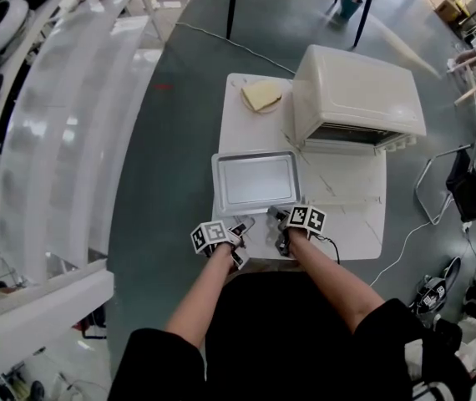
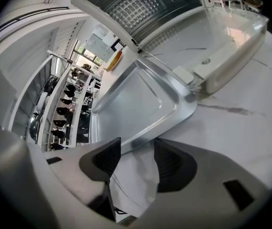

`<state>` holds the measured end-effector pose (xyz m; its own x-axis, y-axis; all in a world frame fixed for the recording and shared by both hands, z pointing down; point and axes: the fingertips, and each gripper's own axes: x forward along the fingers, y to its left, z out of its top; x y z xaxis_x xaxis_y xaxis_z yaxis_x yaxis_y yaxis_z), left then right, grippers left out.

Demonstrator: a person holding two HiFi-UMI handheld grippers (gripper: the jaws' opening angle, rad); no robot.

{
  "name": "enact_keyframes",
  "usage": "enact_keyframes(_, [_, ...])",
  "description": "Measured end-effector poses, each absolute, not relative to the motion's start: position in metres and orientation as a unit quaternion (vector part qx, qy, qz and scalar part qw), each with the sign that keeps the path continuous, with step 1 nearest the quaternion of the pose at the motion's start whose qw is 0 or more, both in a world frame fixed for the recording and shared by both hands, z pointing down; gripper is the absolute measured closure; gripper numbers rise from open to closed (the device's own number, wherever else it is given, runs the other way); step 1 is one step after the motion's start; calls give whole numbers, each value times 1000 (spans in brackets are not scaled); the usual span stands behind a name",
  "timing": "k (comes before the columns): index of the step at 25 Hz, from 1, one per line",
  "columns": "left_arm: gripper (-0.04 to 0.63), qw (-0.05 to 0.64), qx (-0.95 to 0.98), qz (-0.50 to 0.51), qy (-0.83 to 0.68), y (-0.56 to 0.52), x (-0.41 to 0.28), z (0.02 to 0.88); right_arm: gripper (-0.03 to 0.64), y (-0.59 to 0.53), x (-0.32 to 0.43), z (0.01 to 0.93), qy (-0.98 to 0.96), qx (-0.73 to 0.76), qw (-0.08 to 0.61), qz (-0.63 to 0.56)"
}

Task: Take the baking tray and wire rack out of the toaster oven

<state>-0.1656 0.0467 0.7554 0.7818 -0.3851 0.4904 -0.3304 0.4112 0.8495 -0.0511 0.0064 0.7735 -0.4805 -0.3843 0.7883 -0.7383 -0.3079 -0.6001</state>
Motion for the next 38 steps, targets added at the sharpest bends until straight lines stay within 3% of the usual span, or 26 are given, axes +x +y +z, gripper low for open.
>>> enact_keyframes(10, [362, 761, 555, -25, -335, 48, -170, 746, 391, 1, -72, 772, -593, 478, 154, 630])
enact_keyframes(15, [362, 705, 618, 43, -345, 46, -172, 738, 390, 15, -68, 757, -616, 459, 174, 616])
enact_keyframes(19, [364, 669, 661, 9, -340, 31, -160, 707, 391, 25, -49, 717, -648, 454, 163, 589])
enact_keyframes(23, [489, 573, 750, -93, -316, 5, -131, 635, 461, 36, 3, 672, -676, 498, 153, 522])
enact_keyframes(27, [548, 536, 773, -129, -315, -9, -103, 595, 579, 31, 61, 636, -692, 550, 125, 450])
enact_keyframes(38, [577, 540, 778, -168, -273, -49, 13, 555, 594, -17, 168, 573, -696, 572, -37, 432])
